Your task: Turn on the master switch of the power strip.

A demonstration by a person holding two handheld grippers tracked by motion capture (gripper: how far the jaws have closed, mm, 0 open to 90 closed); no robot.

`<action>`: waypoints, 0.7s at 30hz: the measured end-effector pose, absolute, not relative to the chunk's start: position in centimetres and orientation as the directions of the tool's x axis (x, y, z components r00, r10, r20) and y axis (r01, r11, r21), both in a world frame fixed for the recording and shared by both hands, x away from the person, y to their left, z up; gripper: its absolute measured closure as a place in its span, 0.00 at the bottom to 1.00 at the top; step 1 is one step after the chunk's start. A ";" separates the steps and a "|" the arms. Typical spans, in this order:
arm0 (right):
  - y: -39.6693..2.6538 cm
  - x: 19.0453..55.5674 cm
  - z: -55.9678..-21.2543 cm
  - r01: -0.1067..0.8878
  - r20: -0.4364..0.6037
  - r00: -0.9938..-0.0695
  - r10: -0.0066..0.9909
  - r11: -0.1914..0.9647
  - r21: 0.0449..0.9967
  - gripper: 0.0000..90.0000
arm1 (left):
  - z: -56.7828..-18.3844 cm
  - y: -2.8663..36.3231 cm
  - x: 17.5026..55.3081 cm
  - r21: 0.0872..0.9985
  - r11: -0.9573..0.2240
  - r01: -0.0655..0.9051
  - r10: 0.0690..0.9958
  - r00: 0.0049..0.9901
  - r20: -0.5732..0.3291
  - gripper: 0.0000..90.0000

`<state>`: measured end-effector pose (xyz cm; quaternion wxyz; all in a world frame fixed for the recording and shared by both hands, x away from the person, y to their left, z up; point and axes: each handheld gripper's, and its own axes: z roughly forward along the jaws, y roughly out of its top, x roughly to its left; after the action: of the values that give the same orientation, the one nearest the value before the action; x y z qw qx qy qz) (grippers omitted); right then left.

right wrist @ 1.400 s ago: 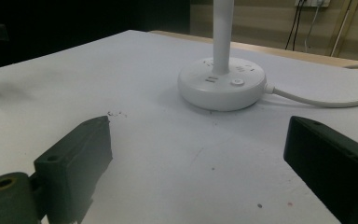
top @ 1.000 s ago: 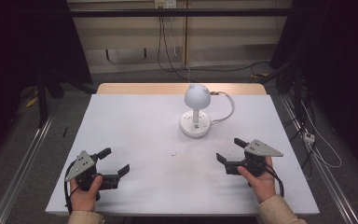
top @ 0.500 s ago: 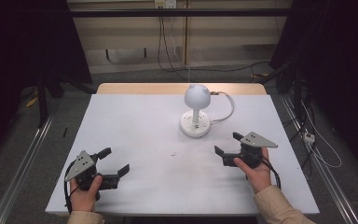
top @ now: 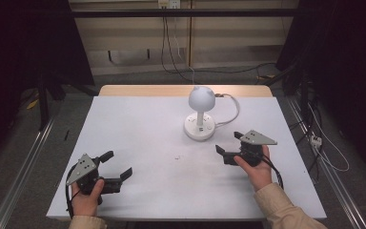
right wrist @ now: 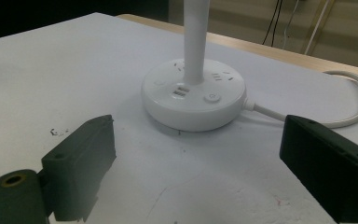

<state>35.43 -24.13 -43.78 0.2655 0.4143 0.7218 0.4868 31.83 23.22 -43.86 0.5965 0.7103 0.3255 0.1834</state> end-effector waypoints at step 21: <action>-23.8 37.4 -43.8 0.359 0.013 -0.500 0.866 0.193 0.913 0.13 | -43.9 23.1 31.9 0.966 -0.077 0.245 0.676 0.725 -0.130 0.03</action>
<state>37.36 -23.80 -43.80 0.2675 0.4225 0.7246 0.4743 31.91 23.10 -43.91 0.5972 0.7113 0.3239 0.1805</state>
